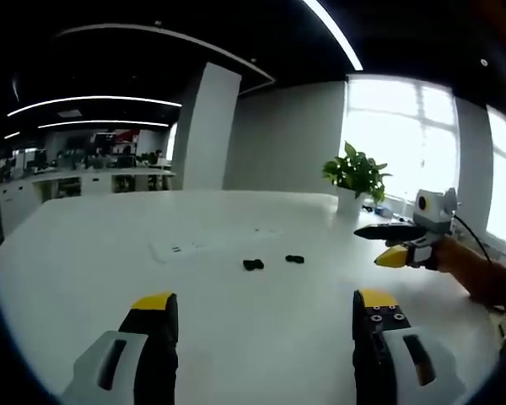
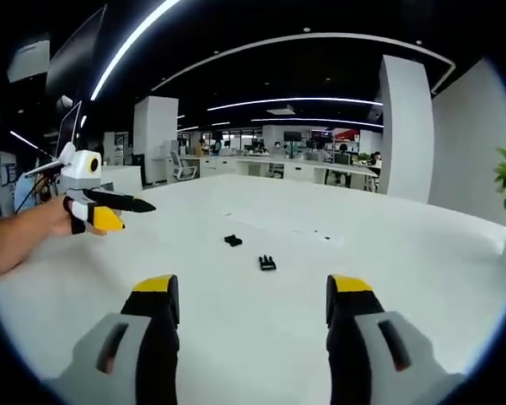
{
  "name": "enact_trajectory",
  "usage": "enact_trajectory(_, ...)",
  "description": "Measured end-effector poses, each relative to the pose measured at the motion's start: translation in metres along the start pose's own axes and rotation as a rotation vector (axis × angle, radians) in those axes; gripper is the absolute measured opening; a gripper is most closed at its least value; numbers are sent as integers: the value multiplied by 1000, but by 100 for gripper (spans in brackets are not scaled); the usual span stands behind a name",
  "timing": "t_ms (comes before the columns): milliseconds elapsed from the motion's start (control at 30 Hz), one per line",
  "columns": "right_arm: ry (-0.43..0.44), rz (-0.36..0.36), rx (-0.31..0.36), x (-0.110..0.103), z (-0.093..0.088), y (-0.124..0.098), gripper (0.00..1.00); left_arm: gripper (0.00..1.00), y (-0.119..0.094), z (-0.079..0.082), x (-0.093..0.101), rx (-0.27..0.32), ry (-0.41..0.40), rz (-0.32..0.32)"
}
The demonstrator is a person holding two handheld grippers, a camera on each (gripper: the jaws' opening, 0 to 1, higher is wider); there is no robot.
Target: Snap the two parts of the plastic buckle together until the buckle closes and remains connected.
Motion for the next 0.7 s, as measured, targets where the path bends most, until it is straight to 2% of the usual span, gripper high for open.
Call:
enact_trajectory(333,-4,2,-7,7,2,8,71,90,9,4,-4,-18,9,7)
enact_trajectory(700,-3,5,-8,10,3,15,71,94,13,8,-8,-5,15,5)
Point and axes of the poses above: the point that each gripper's makers call its tool centre point, and the gripper's own axes: y roughly forward along the fingers, x roughly to its right, z roughly out of its top, the point moved 5 cm from there along -y, roughly backward along the fingers, and after that the axes turned 12 degrees about -x, right-handed, at the moved point
